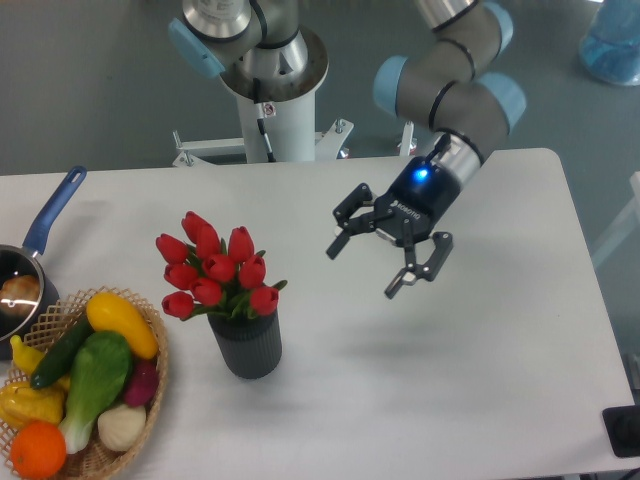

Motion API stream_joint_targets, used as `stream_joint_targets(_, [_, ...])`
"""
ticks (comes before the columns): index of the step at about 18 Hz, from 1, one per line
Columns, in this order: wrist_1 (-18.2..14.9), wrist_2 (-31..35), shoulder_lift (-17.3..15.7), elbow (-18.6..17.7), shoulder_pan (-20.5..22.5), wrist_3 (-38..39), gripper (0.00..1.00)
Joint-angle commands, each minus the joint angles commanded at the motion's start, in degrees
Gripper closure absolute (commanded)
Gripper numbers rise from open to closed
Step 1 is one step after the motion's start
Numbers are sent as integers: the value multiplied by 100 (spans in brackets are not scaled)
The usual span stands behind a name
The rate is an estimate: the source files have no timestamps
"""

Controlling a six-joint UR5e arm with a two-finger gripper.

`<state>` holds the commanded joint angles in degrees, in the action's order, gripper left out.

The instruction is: Insert the flowers into the vase

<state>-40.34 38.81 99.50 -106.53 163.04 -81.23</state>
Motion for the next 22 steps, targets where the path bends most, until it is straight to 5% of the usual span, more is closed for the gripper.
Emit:
stream_joint_targets(4, [-79, 1713, -237, 562, -9, 319, 0])
stream_joint_targets(9, [-420, 3869, -861, 590, -70, 82, 0])
stream_joint_targets(16, [-2160, 4548, -1529, 704, 298, -1296, 0])
stream_joint_targets(22, [-3286, 4531, -1925, 783, 1379, -3115, 0])
